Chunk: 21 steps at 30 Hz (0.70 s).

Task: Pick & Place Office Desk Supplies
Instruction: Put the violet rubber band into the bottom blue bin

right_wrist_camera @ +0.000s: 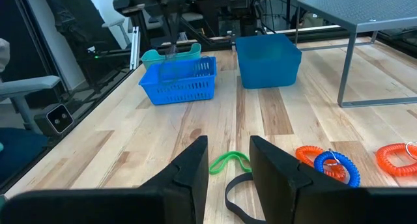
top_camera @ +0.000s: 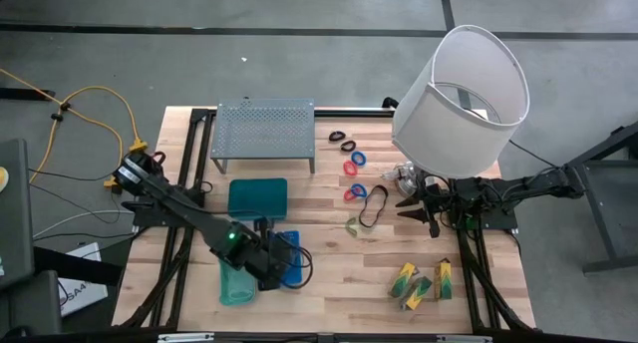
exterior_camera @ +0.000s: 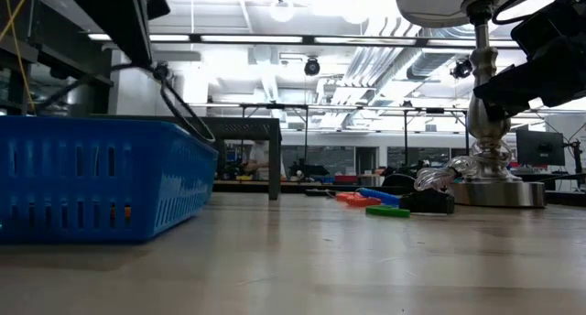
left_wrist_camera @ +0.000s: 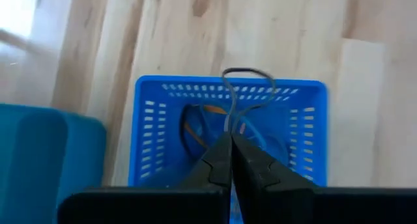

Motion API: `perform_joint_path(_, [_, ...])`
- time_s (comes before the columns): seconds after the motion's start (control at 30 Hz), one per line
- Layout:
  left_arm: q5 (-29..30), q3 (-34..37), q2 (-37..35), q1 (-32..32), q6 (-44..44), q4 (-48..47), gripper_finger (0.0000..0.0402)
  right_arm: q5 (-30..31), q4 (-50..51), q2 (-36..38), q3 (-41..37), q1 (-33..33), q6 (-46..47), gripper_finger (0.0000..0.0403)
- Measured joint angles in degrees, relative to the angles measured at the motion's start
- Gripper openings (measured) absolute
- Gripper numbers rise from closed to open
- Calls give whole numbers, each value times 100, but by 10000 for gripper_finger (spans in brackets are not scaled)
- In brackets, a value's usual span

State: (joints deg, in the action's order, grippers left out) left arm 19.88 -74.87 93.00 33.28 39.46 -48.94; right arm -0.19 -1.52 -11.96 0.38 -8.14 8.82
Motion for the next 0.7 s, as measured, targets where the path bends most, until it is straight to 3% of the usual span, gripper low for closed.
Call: perform_joint_path(0.7, [-90, 17, 648, -66, 609, -316, 0, 0, -1, -1, 0, 0, 0, 101])
